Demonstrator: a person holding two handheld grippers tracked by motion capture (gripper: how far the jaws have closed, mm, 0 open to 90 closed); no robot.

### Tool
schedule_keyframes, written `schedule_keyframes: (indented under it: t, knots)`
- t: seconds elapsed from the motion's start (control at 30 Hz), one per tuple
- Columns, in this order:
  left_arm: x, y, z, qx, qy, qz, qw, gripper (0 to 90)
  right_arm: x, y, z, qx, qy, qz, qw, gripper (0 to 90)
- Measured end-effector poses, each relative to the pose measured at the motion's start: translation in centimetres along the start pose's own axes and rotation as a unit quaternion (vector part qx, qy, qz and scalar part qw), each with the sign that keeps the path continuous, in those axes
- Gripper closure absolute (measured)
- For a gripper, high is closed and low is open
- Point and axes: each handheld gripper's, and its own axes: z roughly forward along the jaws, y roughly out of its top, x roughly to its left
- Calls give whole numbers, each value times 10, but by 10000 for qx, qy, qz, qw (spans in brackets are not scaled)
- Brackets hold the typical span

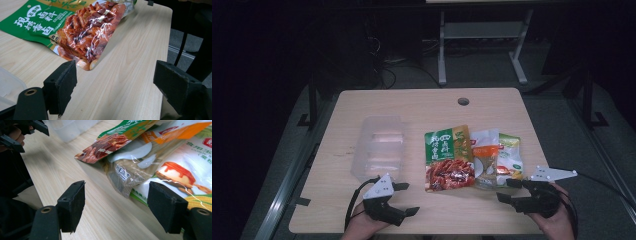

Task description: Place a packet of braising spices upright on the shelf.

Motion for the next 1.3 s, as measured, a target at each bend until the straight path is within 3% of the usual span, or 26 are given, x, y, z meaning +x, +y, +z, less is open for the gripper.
schedule_keyframes:
  t: [0.27, 0.7, 1.07, 1.3]
  knots:
    - [-3, 0, -1, -1, 44, 35, 10000, 188, 0, 7, 2, 40, 76, -84, 9999, 297]
    - [-2, -1, -2, -6, 90, 55, 9999, 189, 7, 35, 15, 238, 292, -262, 9989, 285]
    - [-1, 0, -5, -38, 137, 68, 9999, 191, -1, 79, 30, 378, 368, -376, 9979, 277]
    - [-2, 3, -5, -58, 99, 88, 9999, 192, -10, 115, 55, 647, 363, -223, 9970, 289]
